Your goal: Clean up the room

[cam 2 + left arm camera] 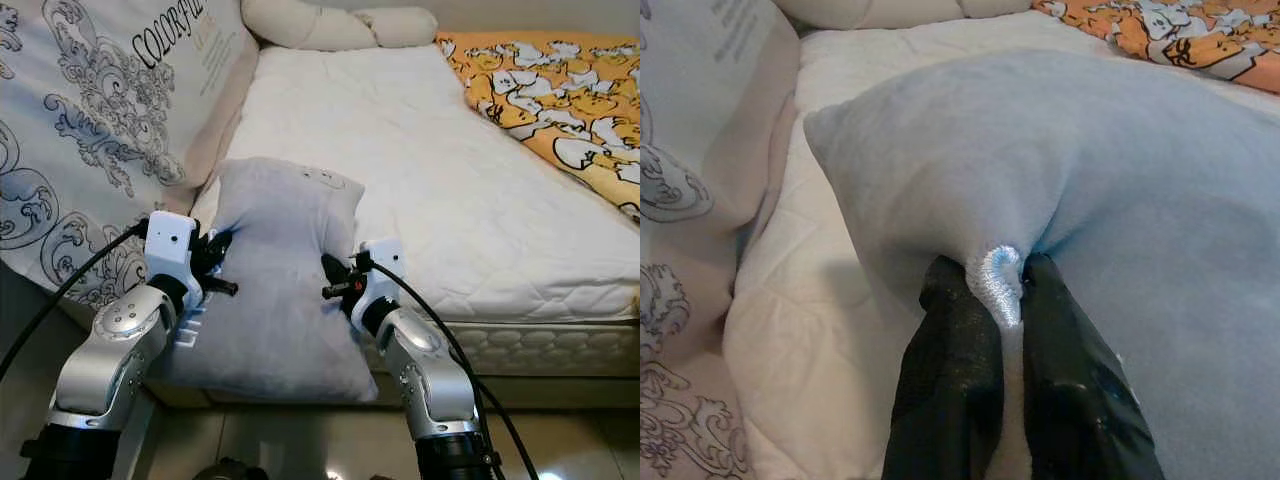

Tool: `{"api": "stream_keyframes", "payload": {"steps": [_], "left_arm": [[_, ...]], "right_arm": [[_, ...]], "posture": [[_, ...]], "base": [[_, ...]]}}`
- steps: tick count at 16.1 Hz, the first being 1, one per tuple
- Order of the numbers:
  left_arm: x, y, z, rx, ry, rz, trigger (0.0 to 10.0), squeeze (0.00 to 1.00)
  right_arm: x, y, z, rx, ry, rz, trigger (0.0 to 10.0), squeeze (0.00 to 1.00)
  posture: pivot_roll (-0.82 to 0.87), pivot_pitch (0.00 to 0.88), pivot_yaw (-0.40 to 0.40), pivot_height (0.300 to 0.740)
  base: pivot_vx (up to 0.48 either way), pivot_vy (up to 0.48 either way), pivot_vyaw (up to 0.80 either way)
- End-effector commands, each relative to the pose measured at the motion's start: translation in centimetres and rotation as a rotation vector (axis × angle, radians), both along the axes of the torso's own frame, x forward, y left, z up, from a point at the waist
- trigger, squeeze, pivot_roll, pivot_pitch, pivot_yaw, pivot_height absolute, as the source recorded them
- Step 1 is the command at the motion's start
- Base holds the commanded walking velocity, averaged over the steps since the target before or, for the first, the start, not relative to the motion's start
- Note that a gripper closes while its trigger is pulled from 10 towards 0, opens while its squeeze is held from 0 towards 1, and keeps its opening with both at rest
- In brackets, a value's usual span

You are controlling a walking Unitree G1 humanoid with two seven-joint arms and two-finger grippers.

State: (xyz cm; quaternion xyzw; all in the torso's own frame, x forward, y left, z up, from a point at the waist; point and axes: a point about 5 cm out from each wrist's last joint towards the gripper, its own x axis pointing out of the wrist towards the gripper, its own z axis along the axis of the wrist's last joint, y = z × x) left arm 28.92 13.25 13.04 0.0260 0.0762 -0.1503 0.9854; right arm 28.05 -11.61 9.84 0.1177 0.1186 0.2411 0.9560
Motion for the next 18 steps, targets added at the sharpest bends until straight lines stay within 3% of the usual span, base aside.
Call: {"api": "stream_keyframes", "payload": {"steps": [1,4,10,14,18], "left_arm": [[0.37,0.42,0.95,-0.004,-0.046,0.029,10.0,0.00],[0.37,0.46,0.90,-0.008,-0.044,0.036,10.0,0.00],[0.32,0.59,0.90,-0.013,-0.044,0.045,10.0,0.00],[0.32,0.63,0.93,-0.015,-0.044,0.039,10.0,0.00],[0.36,0.52,0.96,-0.018,-0.042,0.034,10.0,0.00]], "right_arm": [[0.58,-0.24,0.79,-0.001,-0.040,-0.015,10.0,0.00],[0.86,-0.14,0.94,-0.016,-0.050,-0.011,10.0,0.00],[0.85,0.28,0.80,-0.039,-0.054,0.037,10.0,0.00],[0.86,0.50,0.77,-0.060,-0.060,0.048,10.0,0.00],[0.62,0.43,0.47,-0.056,-0.049,0.050,10.0,0.00]], "posture": [[0.05,0.000,0.042,0.740],[0.06,0.000,0.035,0.740],[0.06,0.000,0.027,0.740],[0.06,0.000,0.032,0.740],[0.06,0.000,0.034,0.740]], "base": [[0.000,0.000,0.00],[0.080,0.000,0.53],[0.264,0.000,0.00],[0.315,0.000,0.72],[0.330,0.000,0.00]]}}
